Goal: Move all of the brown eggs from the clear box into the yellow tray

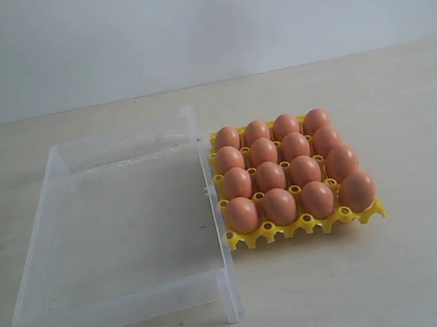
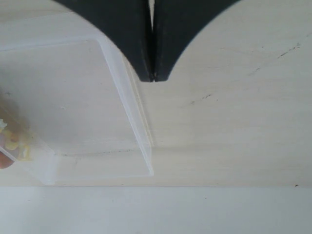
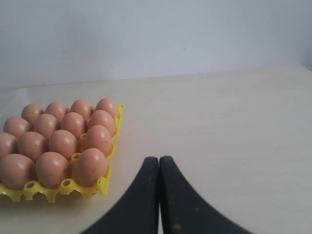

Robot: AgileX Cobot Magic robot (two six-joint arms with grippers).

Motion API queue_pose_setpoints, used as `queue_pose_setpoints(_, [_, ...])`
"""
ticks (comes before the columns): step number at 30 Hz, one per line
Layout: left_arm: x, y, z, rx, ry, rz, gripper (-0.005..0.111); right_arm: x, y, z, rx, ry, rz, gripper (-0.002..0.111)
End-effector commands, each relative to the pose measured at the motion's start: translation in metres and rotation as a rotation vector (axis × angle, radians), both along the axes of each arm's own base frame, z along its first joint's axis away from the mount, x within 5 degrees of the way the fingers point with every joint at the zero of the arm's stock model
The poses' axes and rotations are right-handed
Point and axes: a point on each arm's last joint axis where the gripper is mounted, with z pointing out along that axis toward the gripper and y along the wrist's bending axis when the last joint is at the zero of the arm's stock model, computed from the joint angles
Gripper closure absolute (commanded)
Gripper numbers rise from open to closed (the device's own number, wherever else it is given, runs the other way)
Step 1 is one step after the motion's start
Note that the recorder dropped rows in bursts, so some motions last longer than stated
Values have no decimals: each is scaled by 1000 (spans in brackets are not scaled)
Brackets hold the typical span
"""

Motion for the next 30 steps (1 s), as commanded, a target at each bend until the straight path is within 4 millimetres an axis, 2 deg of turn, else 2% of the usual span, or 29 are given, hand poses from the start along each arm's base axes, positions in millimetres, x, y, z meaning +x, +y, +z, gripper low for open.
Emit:
queue_pose_setpoints(1, [0,0,2,-1,-14,1,107,0,-1,-1,-18,-9,-4,108])
queue_pose_setpoints(5, [0,0,2,-1,-14,1,107,-1,0,-3,112,31,-27,108])
queue_pose_setpoints(30, [0,0,2,-1,-14,1,107,-2,0,-7,103,73,-30,108])
